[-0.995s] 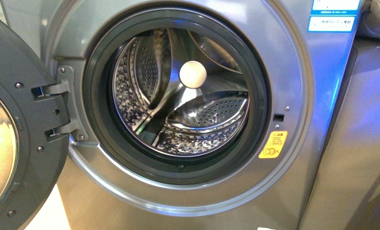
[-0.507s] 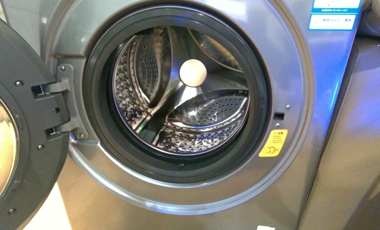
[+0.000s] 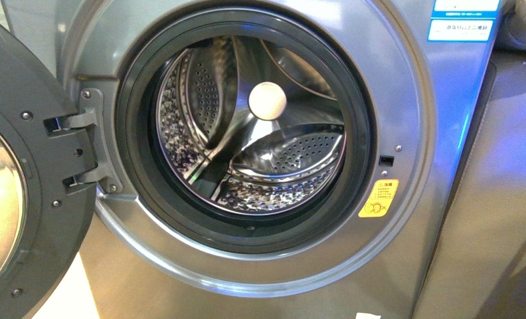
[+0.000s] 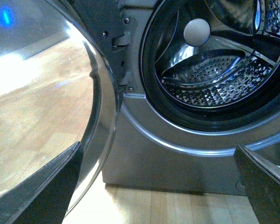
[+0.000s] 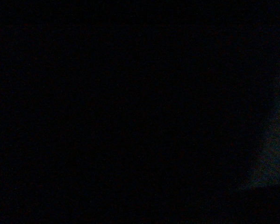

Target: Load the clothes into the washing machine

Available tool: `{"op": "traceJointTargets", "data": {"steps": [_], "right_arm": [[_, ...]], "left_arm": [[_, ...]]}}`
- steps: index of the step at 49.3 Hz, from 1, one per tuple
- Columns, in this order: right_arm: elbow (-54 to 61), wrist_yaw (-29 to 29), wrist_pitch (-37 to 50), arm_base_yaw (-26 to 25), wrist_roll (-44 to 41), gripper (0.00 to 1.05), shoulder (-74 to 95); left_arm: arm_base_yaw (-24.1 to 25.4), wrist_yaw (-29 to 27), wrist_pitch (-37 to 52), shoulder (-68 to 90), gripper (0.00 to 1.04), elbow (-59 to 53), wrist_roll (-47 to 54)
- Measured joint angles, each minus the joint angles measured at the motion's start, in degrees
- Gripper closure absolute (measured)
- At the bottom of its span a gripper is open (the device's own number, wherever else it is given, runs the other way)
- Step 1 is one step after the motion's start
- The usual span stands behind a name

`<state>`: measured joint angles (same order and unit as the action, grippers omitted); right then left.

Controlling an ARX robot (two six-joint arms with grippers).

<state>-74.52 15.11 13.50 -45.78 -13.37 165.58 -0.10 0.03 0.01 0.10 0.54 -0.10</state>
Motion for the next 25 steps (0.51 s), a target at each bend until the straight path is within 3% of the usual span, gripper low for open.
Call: {"op": "traceJointTargets", "data": {"steps": [9,21,25], "right_arm": [[0.52,-0.66,2.14,-0.44,0.61,0.59,-0.07],[3.74,-1.14,3.10,-0.42,1.14,0.91,-4.28],[5.68,-1.49,4.74,-0.37,1.05,0.96,-6.91]], "left_arm": [[0.00,-0.02,0.00,0.00,0.07,0.00,0.00],[0.00,-0.02,0.00,0.00,0.07,0.00,0.00],[0.00,-0.02,0.00,0.00,0.07,0.00,0.00]]}}
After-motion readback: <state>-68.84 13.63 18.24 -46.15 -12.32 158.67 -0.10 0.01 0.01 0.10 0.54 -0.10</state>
